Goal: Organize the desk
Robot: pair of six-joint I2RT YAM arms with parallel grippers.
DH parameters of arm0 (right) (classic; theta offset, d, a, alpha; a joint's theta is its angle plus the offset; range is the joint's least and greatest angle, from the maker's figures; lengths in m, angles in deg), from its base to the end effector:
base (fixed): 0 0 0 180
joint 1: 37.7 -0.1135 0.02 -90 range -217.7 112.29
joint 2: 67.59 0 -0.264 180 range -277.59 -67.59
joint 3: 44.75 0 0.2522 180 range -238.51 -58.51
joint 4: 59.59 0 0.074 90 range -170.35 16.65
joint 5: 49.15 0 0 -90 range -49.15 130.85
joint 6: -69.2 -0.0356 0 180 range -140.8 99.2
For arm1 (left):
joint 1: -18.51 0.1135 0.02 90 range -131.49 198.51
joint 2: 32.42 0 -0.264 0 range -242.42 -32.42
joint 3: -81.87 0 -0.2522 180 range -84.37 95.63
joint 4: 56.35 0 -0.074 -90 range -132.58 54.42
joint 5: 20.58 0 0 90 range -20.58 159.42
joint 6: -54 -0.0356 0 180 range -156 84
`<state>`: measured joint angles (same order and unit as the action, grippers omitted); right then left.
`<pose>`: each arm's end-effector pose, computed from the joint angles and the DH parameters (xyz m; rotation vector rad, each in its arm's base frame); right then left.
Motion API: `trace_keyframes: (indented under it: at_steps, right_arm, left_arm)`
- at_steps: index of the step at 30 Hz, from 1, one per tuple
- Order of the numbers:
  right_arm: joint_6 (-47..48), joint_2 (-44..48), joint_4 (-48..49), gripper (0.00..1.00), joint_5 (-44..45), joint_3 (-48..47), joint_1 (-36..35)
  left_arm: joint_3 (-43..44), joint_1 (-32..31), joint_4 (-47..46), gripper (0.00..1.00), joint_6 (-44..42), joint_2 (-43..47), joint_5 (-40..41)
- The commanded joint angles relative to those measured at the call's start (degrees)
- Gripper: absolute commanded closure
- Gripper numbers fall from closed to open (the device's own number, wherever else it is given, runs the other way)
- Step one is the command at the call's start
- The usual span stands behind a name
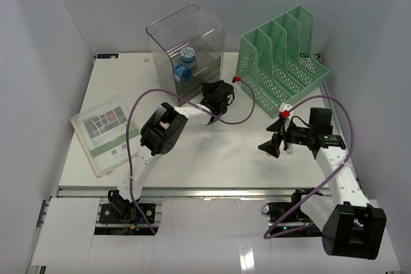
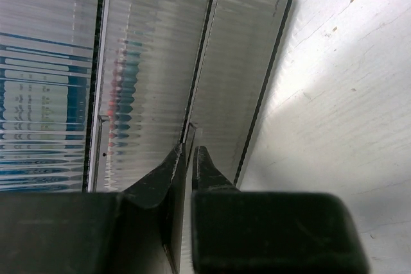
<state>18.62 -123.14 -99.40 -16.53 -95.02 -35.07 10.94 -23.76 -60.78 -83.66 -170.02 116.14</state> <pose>0.1888 0.0213 0.2420 -1.0524 1.7419 0.7196 0.4069 -0.3349 0.1309 0.9546 1.6993 0.8669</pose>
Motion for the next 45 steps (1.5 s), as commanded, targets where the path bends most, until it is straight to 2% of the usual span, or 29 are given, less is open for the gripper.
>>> trace_keyframes:
  at_steps: [1,14,18,25,26,28,29,30,31,33,37,41,43,45]
  right_arm:
    - [0.57,0.00,-0.50,0.06,-1.32,-0.14,0.35]
    - [0.57,0.41,-0.50,0.06,-0.97,-0.15,0.35]
    - [0.57,0.27,-0.50,0.06,-0.97,-0.14,0.35]
    - [0.57,0.27,-0.50,0.06,-0.54,-0.14,0.35]
    - [0.58,0.27,-0.49,0.06,-0.52,-0.13,0.35]
    - [0.66,0.33,-0.43,0.06,-0.32,-0.05,0.35]
    - [0.66,0.20,-0.49,0.06,-0.13,-0.05,0.35]
    - [0.66,0.18,-0.43,0.06,-0.03,-0.05,0.35]
    - [0.66,0.12,-0.41,0.06,0.42,0.01,0.35]
    - [0.56,0.09,-0.15,0.06,1.44,0.08,0.35]
    - [-1.73,-0.16,0.81,0.06,7.58,-0.50,0.35]
    - [-8.78,-0.61,0.41,0.06,21.54,-3.99,0.35]
    - [-11.03,-0.50,-0.03,0.04,33.45,-5.45,0.35]
    - [-13.62,-0.87,-0.30,0.06,43.26,-6.56,0.35]
  left_arm:
    - [-0.65,1.84,2.98,1.00,3.71,1.98,1.71]
    - [-11.46,-5.66,8.67,1.00,20.37,11.81,-1.22]
    - [-14.81,-7.23,9.36,1.00,23.54,13.55,-1.02]
    - [-15.24,-8.62,11.60,1.00,27.26,15.08,-1.28]
    - [-15.17,-8.62,11.73,0.97,27.41,15.08,-1.24]
    - [-14.47,-8.62,13.08,0.70,28.79,15.16,-0.86]
    - [-14.16,-8.62,13.46,0.63,28.99,15.53,-0.92]
    - [-13.75,-8.62,13.96,0.48,29.94,16.03,-1.35]
    - [-13.47,-8.62,14.98,0.42,30.72,17.05,-1.88]
    - [-12.68,-8.62,16.70,0.37,33.29,18.67,-4.12]
    - [-11.42,-8.64,24.78,0.36,40.80,24.22,-10.45]
    - [-15.14,-8.71,31.43,0.32,47.66,32.77,-21.67]
    - [-18.64,-8.71,31.80,0.24,51.36,39.64,-29.41]
    - [-23.71,-8.64,31.63,0.13,53.63,45.67,-33.91]
